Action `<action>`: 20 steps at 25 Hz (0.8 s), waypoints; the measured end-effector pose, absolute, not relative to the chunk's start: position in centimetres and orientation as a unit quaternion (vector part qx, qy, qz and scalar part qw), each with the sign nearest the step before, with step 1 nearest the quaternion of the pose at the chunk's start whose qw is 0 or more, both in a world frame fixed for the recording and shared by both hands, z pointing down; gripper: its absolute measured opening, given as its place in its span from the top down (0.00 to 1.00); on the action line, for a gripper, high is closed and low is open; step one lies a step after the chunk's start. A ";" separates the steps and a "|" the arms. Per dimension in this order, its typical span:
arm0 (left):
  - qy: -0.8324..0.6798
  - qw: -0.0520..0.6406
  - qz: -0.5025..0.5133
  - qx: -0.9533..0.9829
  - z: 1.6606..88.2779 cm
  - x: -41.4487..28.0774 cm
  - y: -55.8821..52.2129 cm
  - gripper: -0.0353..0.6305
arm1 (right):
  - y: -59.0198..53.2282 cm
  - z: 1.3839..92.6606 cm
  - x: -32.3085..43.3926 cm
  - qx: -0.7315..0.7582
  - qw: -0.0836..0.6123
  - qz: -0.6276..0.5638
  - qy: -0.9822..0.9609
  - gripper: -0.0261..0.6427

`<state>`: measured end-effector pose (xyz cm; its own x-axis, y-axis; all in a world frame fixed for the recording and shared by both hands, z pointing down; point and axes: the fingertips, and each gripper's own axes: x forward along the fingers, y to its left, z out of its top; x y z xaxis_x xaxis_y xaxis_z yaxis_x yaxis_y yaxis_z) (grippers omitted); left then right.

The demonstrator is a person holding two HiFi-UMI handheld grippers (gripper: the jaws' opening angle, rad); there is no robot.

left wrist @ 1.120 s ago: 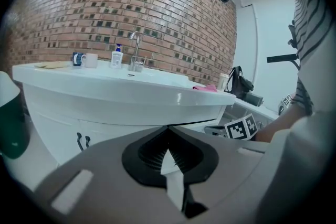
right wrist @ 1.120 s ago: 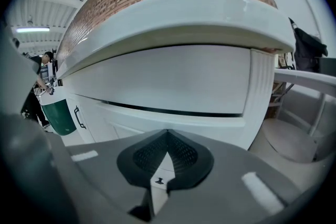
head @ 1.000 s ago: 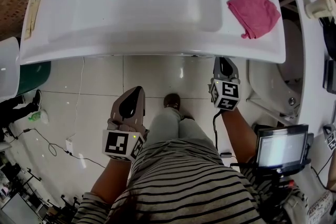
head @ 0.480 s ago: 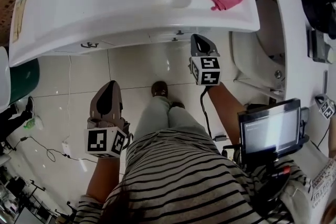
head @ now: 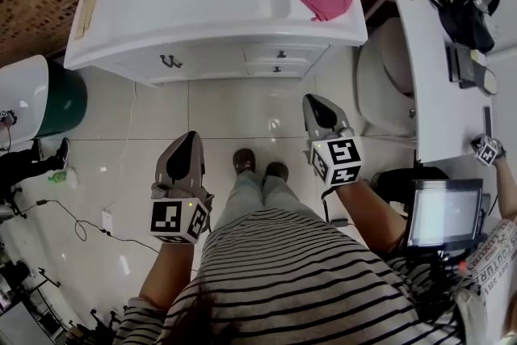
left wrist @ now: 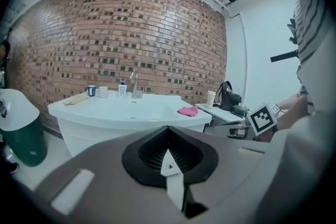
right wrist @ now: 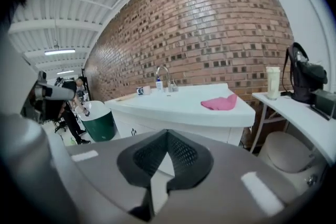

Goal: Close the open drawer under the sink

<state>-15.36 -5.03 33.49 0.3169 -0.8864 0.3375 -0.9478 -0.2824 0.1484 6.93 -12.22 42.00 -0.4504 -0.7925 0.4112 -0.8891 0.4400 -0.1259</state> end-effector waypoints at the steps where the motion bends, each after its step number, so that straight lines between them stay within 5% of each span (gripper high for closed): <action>1: -0.579 0.156 0.091 0.795 32.8 -15.5 -4.1 0.93 | -10.8 40.6 6.9 0.502 0.138 0.163 -0.838 0.96; 20: -0.546 0.129 0.041 0.827 28.8 -29.7 22.5 0.93 | 21.0 28.3 -5.6 0.568 0.061 0.139 -0.809 0.96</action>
